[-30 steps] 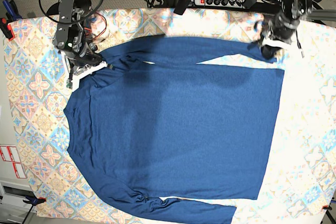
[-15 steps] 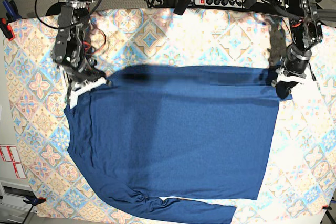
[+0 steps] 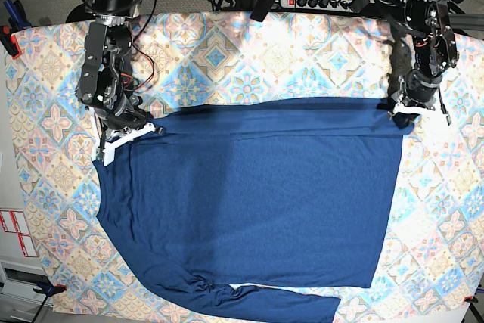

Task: Fold the T-shirt properly
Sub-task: 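Lift the shoulders and pull them away from the hem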

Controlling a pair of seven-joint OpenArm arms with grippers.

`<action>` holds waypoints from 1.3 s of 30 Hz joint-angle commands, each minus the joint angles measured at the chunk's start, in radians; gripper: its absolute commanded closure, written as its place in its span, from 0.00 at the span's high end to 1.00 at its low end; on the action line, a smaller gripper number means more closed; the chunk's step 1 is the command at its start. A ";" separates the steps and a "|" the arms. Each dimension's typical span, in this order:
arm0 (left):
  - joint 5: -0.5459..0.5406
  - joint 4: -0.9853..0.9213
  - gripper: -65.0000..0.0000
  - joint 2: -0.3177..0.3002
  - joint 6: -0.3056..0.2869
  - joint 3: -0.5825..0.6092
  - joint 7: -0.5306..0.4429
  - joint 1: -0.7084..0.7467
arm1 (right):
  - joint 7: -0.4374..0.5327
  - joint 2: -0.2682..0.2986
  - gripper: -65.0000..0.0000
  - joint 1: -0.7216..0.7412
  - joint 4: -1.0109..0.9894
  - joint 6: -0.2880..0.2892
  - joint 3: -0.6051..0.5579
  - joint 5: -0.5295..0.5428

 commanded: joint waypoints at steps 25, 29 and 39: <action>-0.011 -0.022 0.65 -0.011 -0.008 -0.001 0.035 0.049 | 0.014 0.004 0.00 0.008 0.018 0.002 0.000 0.005; -0.007 -0.082 0.65 0.011 -0.009 -0.001 0.033 0.008 | 0.014 0.004 0.00 0.008 0.018 0.002 0.000 0.003; -0.008 -0.162 0.57 0.041 -0.012 0.027 0.040 -0.083 | 0.014 0.004 0.00 0.008 0.021 0.002 0.000 0.005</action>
